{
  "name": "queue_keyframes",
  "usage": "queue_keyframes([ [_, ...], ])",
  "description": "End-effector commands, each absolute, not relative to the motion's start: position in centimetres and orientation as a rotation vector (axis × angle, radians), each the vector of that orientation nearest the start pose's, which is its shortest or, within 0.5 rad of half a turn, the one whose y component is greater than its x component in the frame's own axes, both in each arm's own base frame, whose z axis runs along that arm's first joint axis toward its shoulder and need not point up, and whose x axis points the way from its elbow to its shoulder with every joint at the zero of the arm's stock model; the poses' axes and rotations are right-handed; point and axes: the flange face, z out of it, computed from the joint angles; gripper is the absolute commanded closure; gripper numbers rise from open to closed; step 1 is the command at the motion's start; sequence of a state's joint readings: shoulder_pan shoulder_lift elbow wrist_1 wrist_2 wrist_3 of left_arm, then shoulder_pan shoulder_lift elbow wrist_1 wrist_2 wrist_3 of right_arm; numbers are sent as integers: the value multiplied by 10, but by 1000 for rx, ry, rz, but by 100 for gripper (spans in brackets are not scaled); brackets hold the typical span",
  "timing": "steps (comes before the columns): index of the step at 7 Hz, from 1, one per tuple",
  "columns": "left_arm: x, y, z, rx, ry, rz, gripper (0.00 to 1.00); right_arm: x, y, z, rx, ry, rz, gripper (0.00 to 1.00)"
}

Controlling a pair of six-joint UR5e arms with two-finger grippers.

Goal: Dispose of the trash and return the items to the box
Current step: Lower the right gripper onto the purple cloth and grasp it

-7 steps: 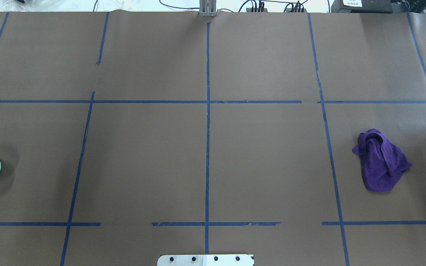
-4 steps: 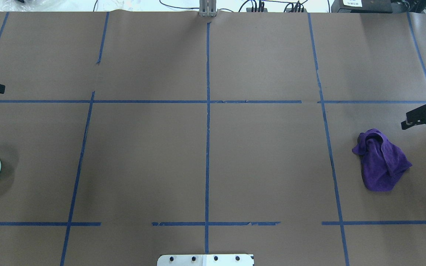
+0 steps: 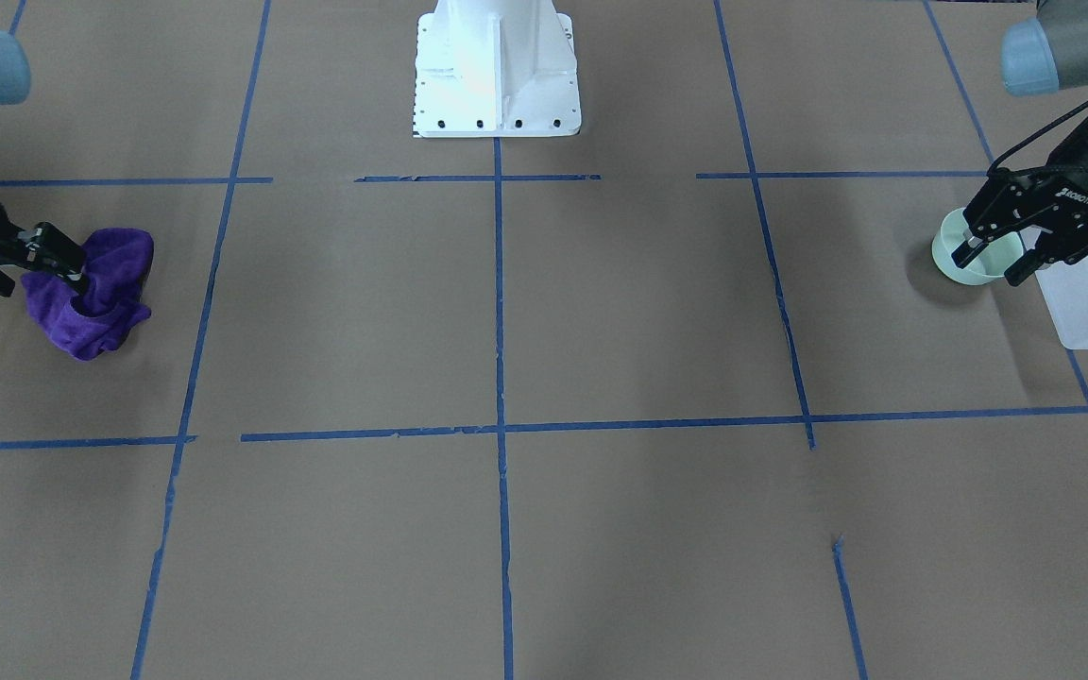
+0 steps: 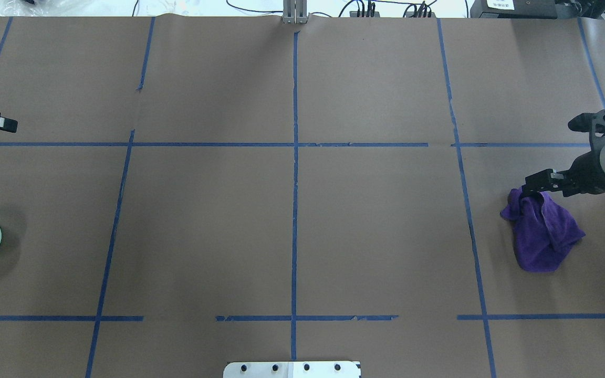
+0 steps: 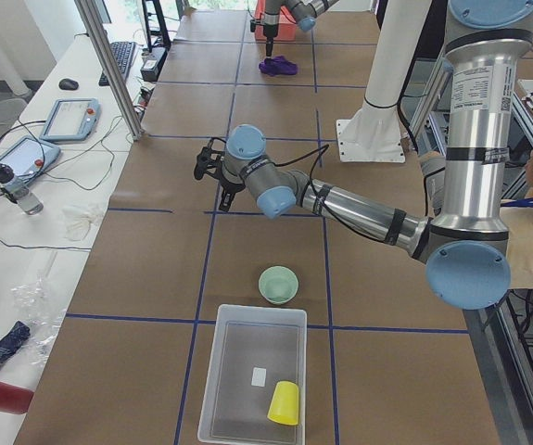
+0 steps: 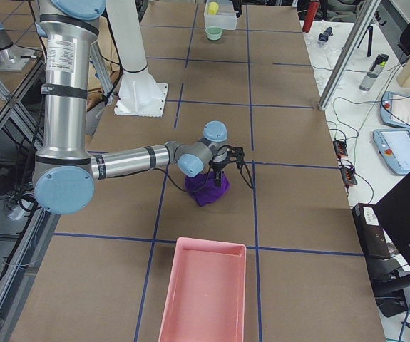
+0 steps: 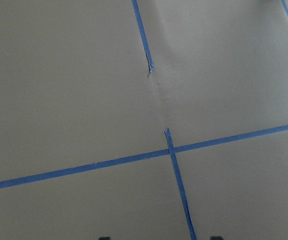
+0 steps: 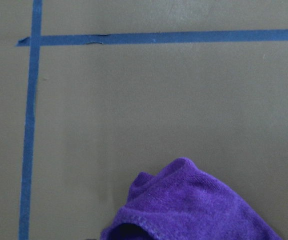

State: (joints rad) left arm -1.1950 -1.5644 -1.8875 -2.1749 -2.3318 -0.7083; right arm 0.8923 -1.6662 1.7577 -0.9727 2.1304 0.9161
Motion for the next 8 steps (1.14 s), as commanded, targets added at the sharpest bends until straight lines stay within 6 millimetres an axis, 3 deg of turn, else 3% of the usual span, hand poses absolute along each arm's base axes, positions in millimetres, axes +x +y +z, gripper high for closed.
queue_keyframes([
  [1, 117, -476, 429, 383, 1050, 49, 27, -240, -415, 548, 94, -869, 13, 100],
  [3, 117, -476, 431, 378, 1050, 43, 27, -217, -390, 571, 133, -868, -31, 100],
  [5, 117, -475, 431, 376, 1050, 41, 27, -207, -387, 567, 142, -889, -23, 100],
  [6, 117, -474, 431, 376, 1051, 43, 27, -175, -393, 553, 132, -938, 18, 100],
  [8, 117, -474, 432, 375, 1051, 42, 27, -76, -392, 545, 150, -1069, 68, 100],
])
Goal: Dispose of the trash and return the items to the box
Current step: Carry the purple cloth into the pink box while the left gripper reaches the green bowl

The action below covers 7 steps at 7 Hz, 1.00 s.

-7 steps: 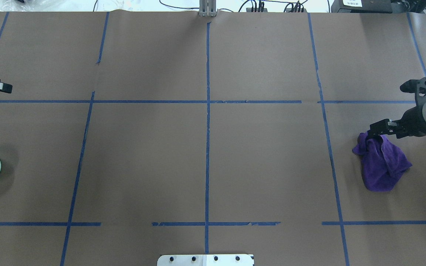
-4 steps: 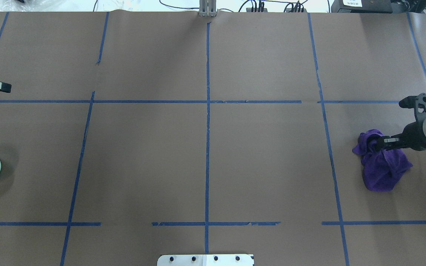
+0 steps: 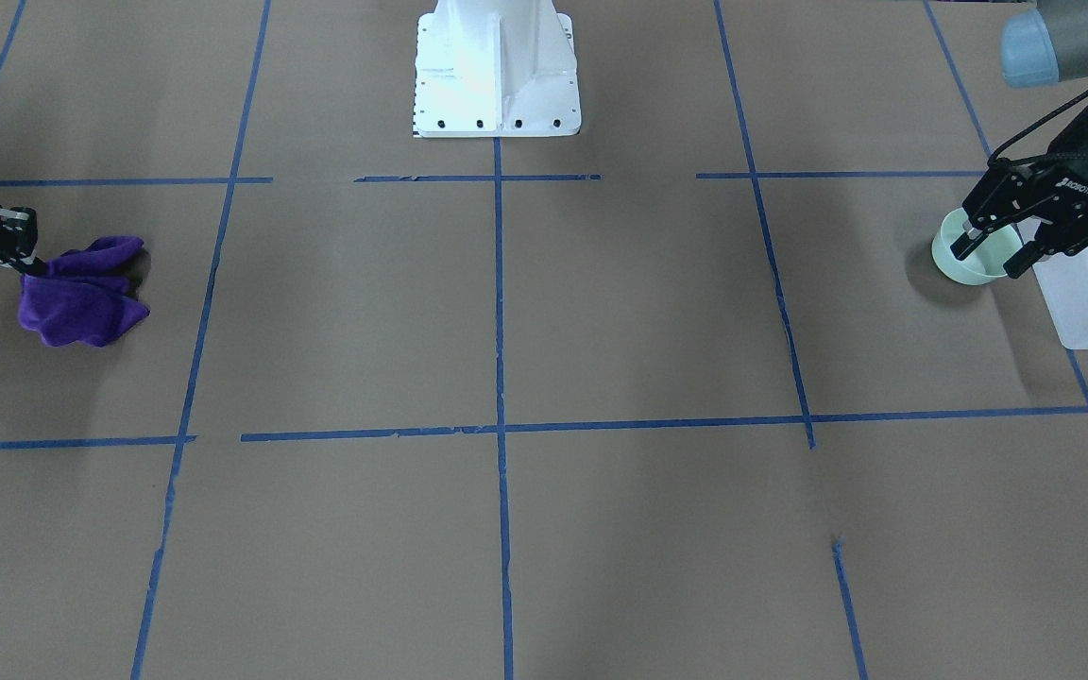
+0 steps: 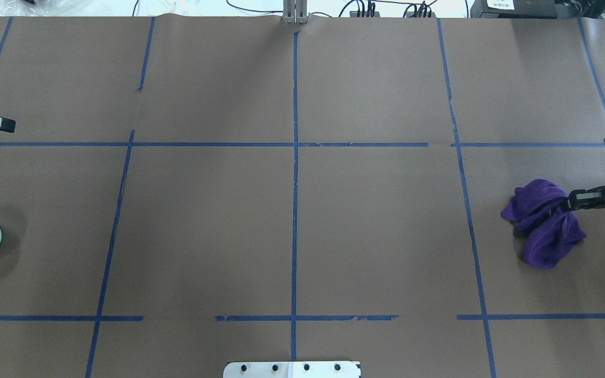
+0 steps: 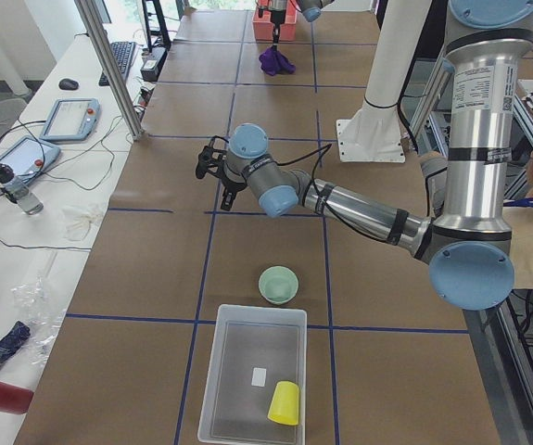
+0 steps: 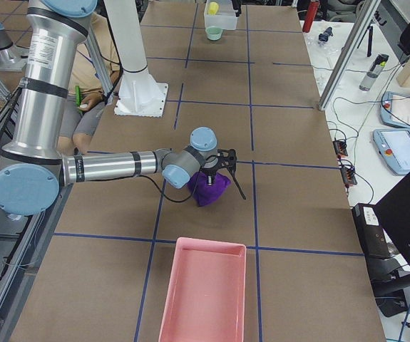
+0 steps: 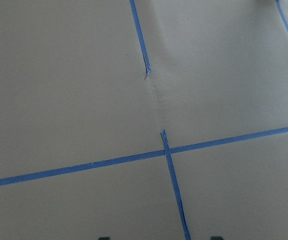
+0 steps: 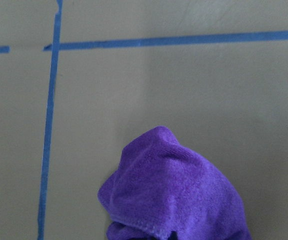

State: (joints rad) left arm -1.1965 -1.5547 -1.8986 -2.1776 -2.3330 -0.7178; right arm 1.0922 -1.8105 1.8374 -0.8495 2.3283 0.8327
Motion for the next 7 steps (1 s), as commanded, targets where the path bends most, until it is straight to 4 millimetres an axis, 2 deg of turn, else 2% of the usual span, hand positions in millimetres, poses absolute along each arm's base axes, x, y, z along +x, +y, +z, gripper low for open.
queue_keyframes([
  [1, 117, -474, 432, 376, 1050, 44, 27, -28, -394, 542, 204, -1106, 108, 100],
  [2, 117, -474, 433, 375, 1050, 43, 27, 24, -388, 549, 275, -1088, 202, 100],
  [3, 117, -474, 434, 374, 1049, 44, 27, 84, -370, 589, 362, -1018, 233, 100],
  [4, 117, -475, 436, 370, 1047, 42, 27, 128, -358, 617, 399, -963, 253, 100],
  [6, 117, -475, 440, 365, 1044, 41, 27, 190, -358, 640, 367, -818, 175, 100],
  [7, 116, -468, 453, 344, 1032, 37, 27, 204, -361, 649, 352, -724, 61, 100],
])
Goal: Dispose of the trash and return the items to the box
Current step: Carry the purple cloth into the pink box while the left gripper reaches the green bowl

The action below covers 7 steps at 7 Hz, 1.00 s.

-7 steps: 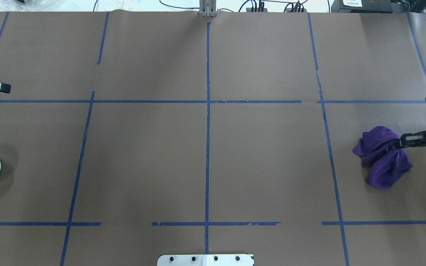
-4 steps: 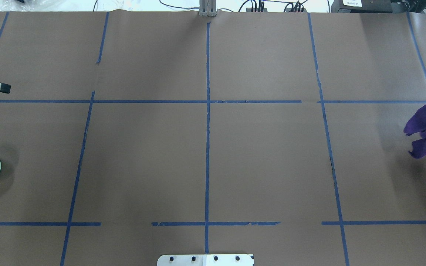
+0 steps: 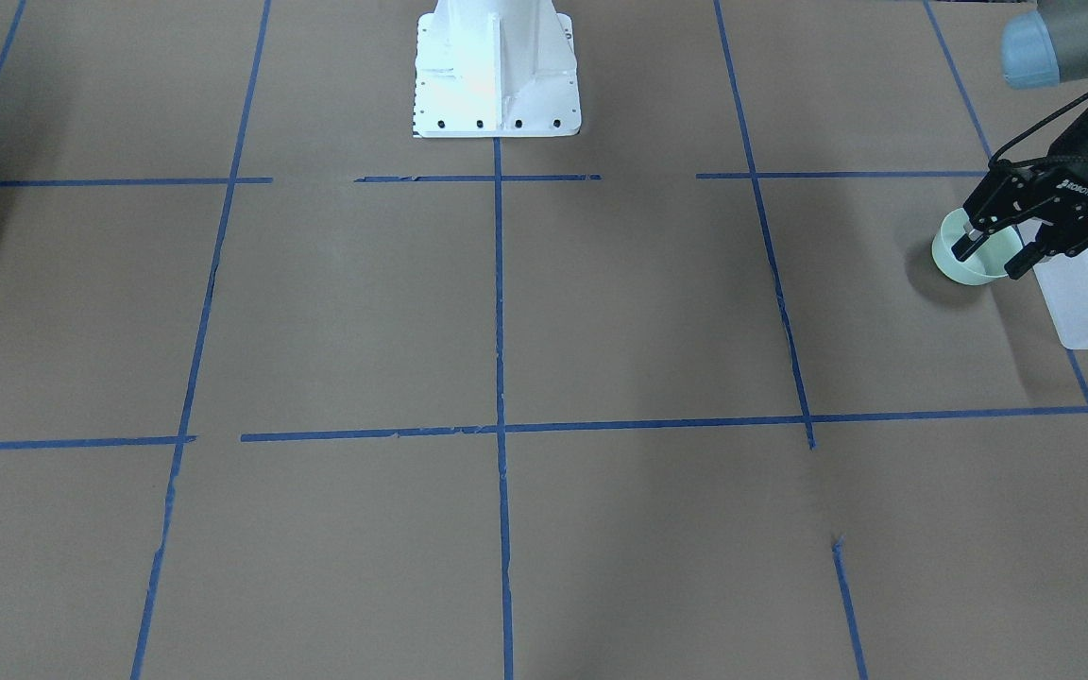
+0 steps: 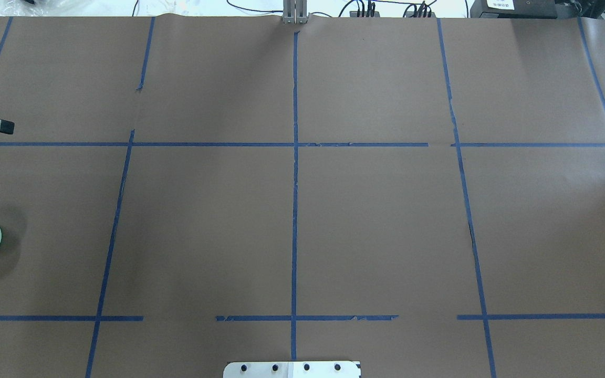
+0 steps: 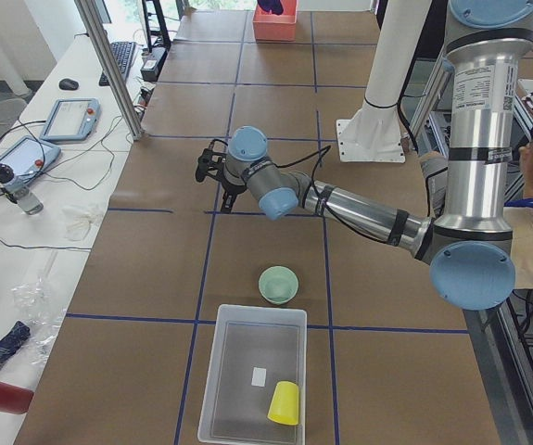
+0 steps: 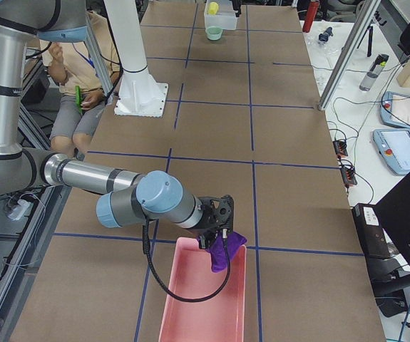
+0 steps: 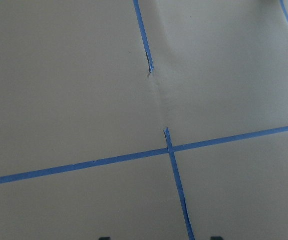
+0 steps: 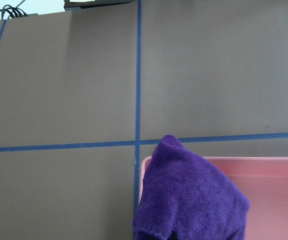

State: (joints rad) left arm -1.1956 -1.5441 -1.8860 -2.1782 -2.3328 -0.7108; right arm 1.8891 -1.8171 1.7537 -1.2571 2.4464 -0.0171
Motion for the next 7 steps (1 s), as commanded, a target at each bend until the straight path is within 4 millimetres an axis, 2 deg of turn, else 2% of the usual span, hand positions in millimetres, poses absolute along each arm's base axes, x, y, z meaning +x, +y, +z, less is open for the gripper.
queue_keyframes([
  [1, 113, -466, 462, 354, 1014, 40, 28, 199, -346, 682, 303, -731, 55, 100],
  [2, 103, -436, 502, 419, 950, 79, 28, 191, -340, 722, 231, -777, 78, 1],
  [3, 119, -425, 514, 411, 933, 131, 27, 180, -349, 719, 227, -808, 55, 0],
  [4, 123, -413, 540, 417, 837, 126, 28, 171, -352, 718, 224, -837, 40, 0],
  [5, 117, -398, 559, 424, 800, 181, 28, 166, -353, 716, 227, -868, 38, 0],
  [6, 114, -390, 593, 442, 783, 237, 28, 165, -353, 715, 224, -882, 51, 0],
  [7, 125, -388, 603, 437, 798, 249, 27, 164, -355, 714, 222, -883, 46, 0],
])
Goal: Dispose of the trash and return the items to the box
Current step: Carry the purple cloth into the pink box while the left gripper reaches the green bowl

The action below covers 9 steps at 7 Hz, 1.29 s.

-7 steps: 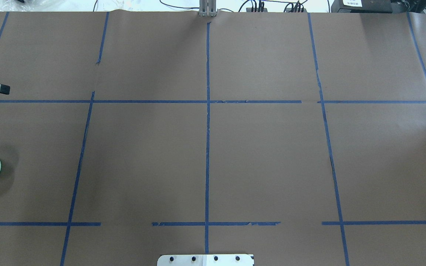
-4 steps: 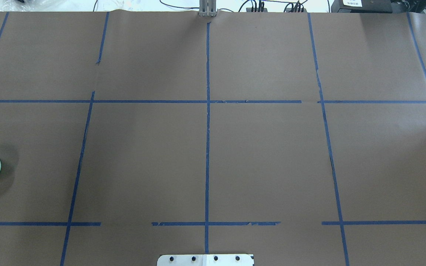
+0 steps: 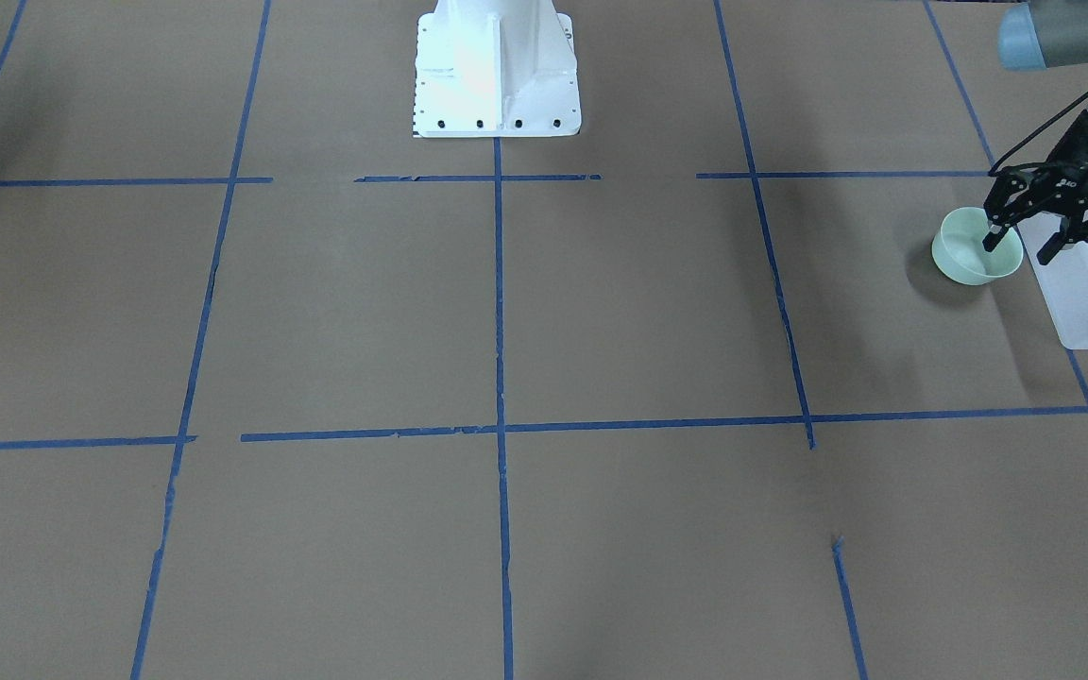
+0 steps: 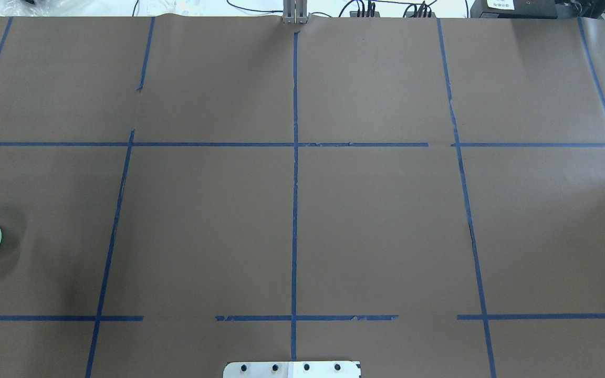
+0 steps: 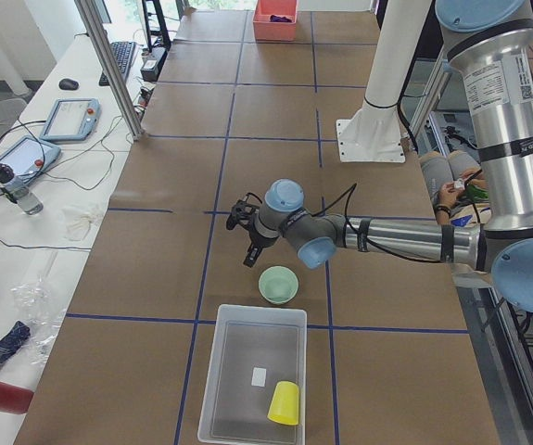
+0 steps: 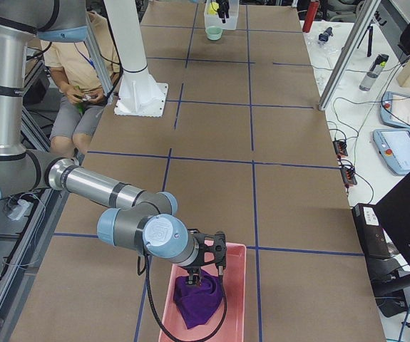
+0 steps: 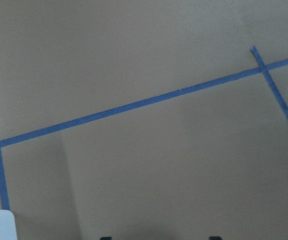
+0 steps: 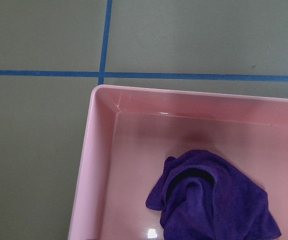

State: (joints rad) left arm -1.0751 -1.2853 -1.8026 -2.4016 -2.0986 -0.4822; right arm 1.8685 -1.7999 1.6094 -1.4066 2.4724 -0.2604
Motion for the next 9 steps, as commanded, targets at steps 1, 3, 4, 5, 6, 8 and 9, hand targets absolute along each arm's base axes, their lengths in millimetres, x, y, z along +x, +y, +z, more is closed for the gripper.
queue_keyframes([
  [1, 157, -378, 603, 362, 835, 222, 22, 161, -356, 714, 219, -883, 42, 0],
  [3, 193, -365, 607, 309, 817, 172, 22, 159, -355, 715, 219, -912, 46, 0],
  [4, 190, -362, 616, 301, 799, 165, 22, 159, -355, 716, 218, -914, 46, 0],
  [5, 189, -362, 620, 308, 779, 150, 22, 158, -352, 717, 215, -916, 49, 0],
  [6, 190, -362, 623, 298, 776, 146, 22, 156, -350, 717, 216, -941, 53, 0],
  [8, 199, -357, 625, 282, 777, 167, 23, 156, -350, 716, 217, -943, 53, 0],
  [9, 206, -352, 628, 269, 776, 186, 23, 156, -351, 715, 220, -943, 51, 0],
])
